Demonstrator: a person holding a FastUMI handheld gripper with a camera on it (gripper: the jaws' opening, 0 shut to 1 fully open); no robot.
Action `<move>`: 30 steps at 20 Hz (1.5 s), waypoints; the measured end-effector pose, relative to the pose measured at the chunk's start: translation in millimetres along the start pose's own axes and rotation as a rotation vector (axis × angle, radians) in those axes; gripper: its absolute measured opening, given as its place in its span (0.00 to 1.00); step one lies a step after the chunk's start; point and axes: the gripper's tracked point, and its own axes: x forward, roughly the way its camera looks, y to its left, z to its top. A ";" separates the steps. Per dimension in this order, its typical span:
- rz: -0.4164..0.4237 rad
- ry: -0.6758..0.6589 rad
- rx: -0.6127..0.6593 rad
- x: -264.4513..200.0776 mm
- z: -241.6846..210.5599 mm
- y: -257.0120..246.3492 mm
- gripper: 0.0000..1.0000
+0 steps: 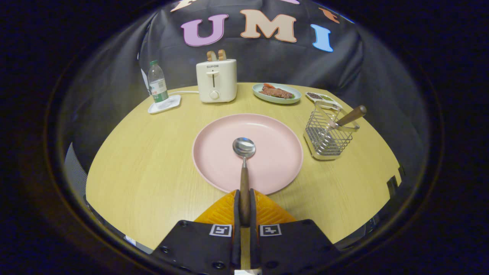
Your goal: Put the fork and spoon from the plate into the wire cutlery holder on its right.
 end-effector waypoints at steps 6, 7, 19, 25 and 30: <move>0.011 -0.044 -0.032 -15.2 21.6 7.5 0.12; 0.023 -0.038 -0.040 -13.4 21.1 12.4 0.10; -0.034 -0.055 -0.100 -46.4 51.3 3.5 0.04; -0.107 -0.079 -0.043 -65.5 99.4 -24.4 0.04; -0.193 -0.081 0.072 -70.7 133.3 -59.8 0.04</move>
